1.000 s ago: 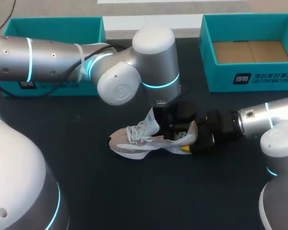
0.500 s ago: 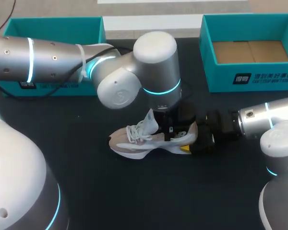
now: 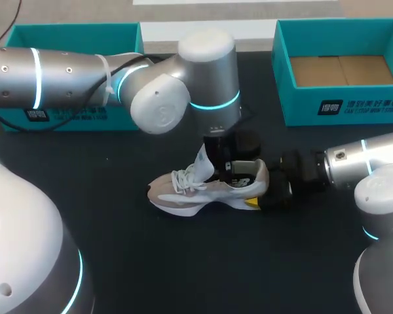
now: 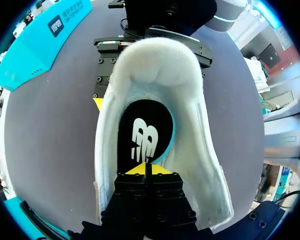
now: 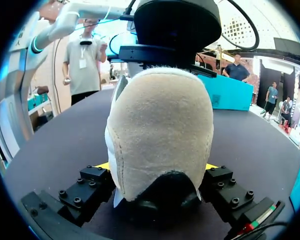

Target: Take the shoe out of the shoebox, open the shoe tongue, remove and reinsert the insole, then place the shoe into the shoebox

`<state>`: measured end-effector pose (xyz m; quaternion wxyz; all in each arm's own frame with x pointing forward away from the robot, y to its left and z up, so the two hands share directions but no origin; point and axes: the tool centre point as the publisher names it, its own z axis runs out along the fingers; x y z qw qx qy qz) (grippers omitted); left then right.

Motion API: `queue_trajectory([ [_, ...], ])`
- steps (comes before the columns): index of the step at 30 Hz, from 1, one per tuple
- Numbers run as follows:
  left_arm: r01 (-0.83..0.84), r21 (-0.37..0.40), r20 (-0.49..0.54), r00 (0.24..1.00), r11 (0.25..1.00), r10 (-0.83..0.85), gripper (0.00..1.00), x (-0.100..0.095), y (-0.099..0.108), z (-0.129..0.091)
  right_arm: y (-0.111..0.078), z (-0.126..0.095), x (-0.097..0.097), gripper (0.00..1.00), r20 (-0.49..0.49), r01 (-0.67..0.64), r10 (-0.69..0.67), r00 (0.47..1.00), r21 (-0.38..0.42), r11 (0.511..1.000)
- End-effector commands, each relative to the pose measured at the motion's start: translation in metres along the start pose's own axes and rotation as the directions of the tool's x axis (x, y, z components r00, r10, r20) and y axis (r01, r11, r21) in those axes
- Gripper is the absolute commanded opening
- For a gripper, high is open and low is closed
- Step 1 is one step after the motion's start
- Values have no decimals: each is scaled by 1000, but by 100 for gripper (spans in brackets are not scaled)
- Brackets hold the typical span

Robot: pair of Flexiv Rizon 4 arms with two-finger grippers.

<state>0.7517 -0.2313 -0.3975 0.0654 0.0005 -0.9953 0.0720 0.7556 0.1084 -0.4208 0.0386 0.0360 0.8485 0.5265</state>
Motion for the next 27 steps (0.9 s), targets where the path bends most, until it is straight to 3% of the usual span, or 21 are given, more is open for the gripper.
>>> queue_trajectory([
  [1, 8, 25, -37, 999, 1000, -7, 0, -6, 13, -17, -2, 4, 1, 0, 0, 0, 0, 1000, 4, 1000],
  [17, 72, 111, -128, 990, 991, -58, 0, 10, 18, -53, -2, 4, 1, 0, 0, 0, 0, 1000, 4, 1000],
  [27, 86, 191, -160, 986, 978, -55, 0, 20, 8, -76, -2, 4, 1, 0, 0, 0, 0, 1000, 4, 1000],
])
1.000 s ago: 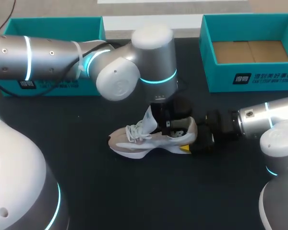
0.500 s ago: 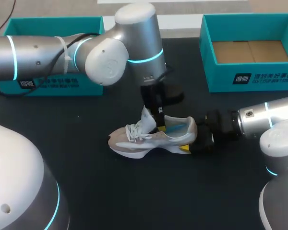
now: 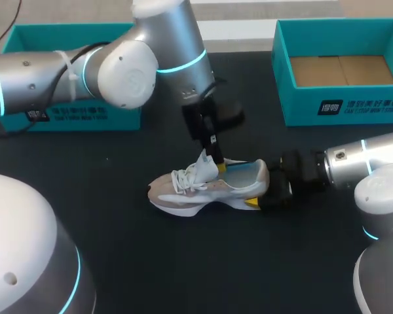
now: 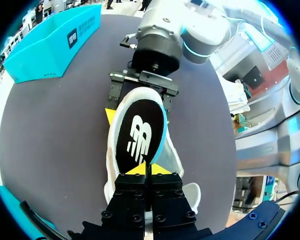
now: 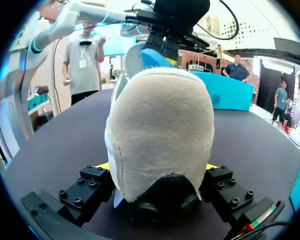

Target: Take the shoe out of the shoebox, open the shoe tongue, remove and reinsert the insole, then place the shoe into the shoebox

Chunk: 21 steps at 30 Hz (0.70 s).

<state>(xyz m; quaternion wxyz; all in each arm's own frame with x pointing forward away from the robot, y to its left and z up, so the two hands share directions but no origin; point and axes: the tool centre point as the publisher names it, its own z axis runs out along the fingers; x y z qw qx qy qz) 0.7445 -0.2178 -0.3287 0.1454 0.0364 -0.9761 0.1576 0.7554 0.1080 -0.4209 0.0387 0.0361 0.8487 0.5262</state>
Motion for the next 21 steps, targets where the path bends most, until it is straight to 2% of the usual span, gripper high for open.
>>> queue_trajectory([
  [1, -4, 28, 3, 1000, 1000, 4, 0, 6, 2, -9, -2, 4, 0, 0, 0, 0, 0, 1000, 3, 1000],
  [12, -28, 90, -10, 1000, 996, 29, 0, 21, -31, -20, -2, 4, 0, 0, 0, 0, 0, 1000, 3, 1000],
  [21, -53, 101, 43, 998, 993, 49, 0, 29, -58, -11, -2, 4, 0, 0, 0, 0, 0, 1000, 3, 1000],
])
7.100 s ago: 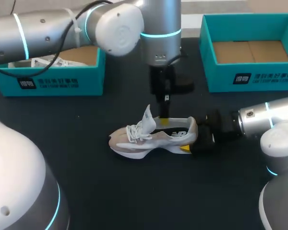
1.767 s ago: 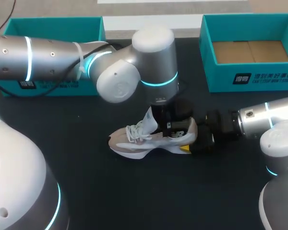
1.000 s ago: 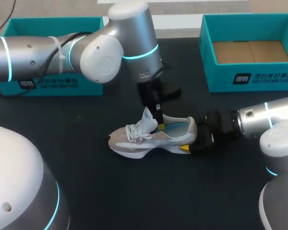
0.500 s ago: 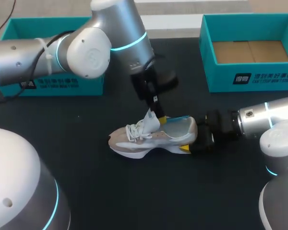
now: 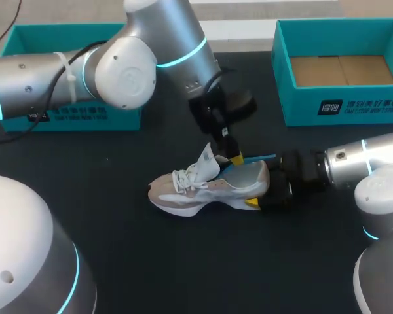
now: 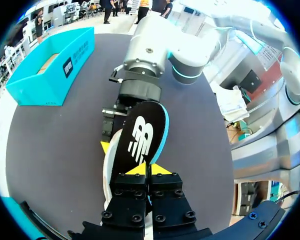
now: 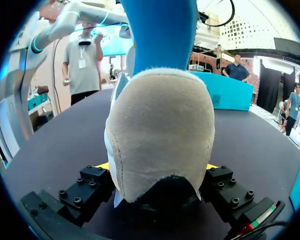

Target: Take the shoe out of the shoebox, open the shoe tongue, remove and reinsert the insole, then place the shoe into the shoebox

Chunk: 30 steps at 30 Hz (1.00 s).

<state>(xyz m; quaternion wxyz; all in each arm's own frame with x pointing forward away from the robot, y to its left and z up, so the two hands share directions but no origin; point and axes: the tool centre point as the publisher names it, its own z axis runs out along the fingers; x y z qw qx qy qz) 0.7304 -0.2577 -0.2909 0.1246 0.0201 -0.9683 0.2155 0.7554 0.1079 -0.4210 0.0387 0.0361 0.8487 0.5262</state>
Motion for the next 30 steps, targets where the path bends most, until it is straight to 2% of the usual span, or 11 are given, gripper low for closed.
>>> queue_trajectory([
  [1, 6, -11, 19, 1000, 1000, -5, 0, 3, -12, 10, -2, 4, 0, 0, 0, 0, 0, 1000, 3, 1000],
  [8, 0, 0, 60, 998, 1000, 0, 0, 3, -12, 18, -2, 4, 0, 0, 0, 0, 0, 1000, 3, 1000],
  [9, -8, 0, 69, 998, 1000, 8, 28, 3, -11, 19, -2, 4, 0, 0, 0, 0, 0, 1000, 3, 1000],
  [10, -24, 2, 78, 997, 1000, 24, 44, 4, -9, 19, -2, 4, 0, 0, 0, 0, 0, 1000, 3, 1000],
  [11, -27, 3, 83, 996, 1000, 27, 45, 5, -8, 19, -2, 4, 0, 0, 0, 0, 0, 1000, 3, 1000],
  [13, -41, 3, 121, 992, 999, 40, 55, 8, -4, 16, -2, 4, 0, 0, 0, 0, 0, 1000, 3, 1000],
  [16, -56, 4, 167, 984, 998, 55, 56, 11, -1, 13, -2, 4, 0, 0, 0, 0, 0, 1000, 3, 1000],
  [20, -65, 2, 234, 970, 998, 63, 53, 13, 3, 12, -2, 4, 0, 0, 0, 0, 0, 1000, 3, 1000],
  [22, -65, 10, 300, 952, 998, 59, 49, 16, 5, 14, -2, 4, 0, 0, 0, 0, 0, 1000, 3, 1000],
  [28, -70, 2, 419, 906, 998, 62, 48, 13, 5, 22, -2, 4, 0, 0, 0, 0, 0, 1000, 3, 1000],
  [30, -73, 4, 489, 870, 997, 61, 48, 11, 3, 25, -2, 4, 0, 0, 0, 0, 0, 1000, 3, 1000],
])
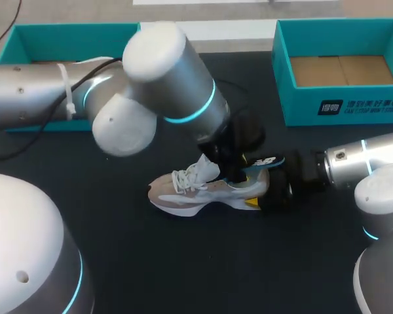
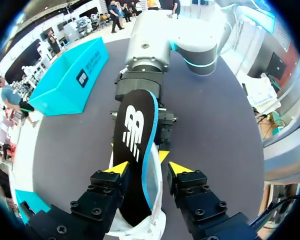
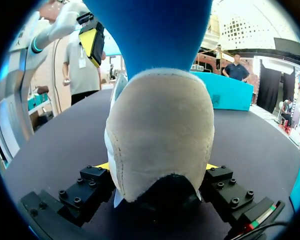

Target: Take the shoe out of the shoebox, open the shoe tongue, remove and reinsert the insole, then place the shoe into the shoebox

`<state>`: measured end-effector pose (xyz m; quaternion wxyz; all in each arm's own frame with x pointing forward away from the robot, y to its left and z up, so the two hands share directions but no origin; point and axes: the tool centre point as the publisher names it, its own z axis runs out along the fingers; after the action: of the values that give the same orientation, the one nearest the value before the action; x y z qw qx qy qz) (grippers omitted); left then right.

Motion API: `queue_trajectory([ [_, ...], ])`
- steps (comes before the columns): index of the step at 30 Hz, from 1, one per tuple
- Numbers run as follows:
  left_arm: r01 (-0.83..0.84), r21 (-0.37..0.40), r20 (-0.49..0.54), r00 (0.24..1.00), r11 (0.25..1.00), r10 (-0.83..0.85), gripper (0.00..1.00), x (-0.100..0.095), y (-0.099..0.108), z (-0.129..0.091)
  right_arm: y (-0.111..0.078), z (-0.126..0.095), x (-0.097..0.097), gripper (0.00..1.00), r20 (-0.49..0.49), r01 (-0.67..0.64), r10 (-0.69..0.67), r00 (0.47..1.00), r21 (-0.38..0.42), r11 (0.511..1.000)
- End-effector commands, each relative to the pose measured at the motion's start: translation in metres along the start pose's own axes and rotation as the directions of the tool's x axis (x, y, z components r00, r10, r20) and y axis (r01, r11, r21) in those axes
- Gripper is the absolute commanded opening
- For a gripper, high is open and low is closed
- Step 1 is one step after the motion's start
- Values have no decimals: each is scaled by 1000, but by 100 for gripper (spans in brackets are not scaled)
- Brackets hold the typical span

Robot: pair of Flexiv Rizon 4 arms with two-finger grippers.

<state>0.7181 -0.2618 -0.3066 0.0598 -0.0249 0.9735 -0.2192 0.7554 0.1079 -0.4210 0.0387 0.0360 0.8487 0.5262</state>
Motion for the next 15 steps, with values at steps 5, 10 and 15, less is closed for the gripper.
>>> queue_trajectory([
  [5, -20, 12, 203, 979, 1000, 17, 48, -2, -5, 14, -2, 4, 0, 0, 0, -1, 1, 1000, 3, 1000],
  [10, -37, 20, 241, 970, 999, 31, 41, -12, -9, 15, -2, 4, 0, 0, 0, -1, 1, 1000, 3, 1000],
  [15, -60, 6, 283, 958, 998, 56, 42, -15, -13, 20, -2, 4, 0, 0, 0, -1, 1, 1000, 3, 1000],
])
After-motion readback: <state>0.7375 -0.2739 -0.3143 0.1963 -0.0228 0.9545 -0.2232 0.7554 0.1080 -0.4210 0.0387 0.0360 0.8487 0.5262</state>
